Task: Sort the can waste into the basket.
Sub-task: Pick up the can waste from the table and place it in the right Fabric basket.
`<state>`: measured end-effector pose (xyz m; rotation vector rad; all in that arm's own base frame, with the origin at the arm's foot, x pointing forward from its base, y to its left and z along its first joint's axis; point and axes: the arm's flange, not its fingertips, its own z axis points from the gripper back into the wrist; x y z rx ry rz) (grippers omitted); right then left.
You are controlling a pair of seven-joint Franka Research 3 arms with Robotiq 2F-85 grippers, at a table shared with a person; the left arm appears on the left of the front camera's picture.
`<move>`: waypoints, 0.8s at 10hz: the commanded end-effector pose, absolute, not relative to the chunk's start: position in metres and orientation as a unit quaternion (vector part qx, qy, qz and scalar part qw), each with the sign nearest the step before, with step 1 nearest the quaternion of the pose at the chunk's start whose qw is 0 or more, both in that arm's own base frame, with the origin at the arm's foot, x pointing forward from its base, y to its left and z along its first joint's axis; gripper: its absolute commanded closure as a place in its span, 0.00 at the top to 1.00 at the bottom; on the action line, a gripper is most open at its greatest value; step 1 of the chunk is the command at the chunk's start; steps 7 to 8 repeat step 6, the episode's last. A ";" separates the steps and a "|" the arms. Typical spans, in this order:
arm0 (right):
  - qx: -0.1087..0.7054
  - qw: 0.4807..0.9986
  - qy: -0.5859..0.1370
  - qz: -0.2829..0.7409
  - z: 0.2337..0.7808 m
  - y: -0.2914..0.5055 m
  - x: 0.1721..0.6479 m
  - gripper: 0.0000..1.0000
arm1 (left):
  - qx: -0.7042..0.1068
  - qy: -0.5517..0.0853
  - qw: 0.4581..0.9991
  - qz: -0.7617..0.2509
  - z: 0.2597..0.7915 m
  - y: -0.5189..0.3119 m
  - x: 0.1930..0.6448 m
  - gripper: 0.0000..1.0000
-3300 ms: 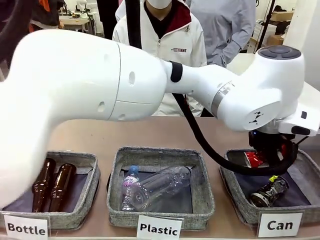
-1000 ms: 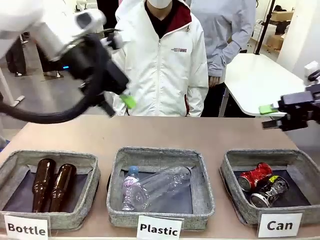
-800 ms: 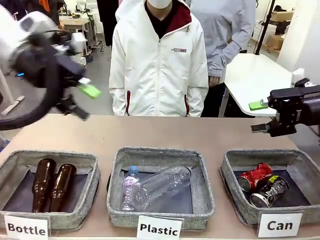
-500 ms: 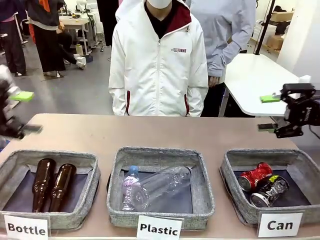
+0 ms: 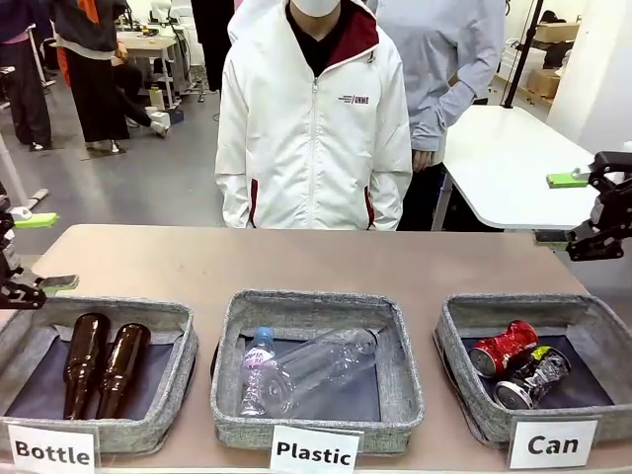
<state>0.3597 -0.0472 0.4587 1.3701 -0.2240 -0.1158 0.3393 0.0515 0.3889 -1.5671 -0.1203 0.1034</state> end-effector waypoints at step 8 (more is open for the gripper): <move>0.632 0.767 -0.097 -0.057 0.459 -0.039 0.358 1.00 | -0.700 -0.053 0.712 0.026 0.401 0.052 0.332 1.00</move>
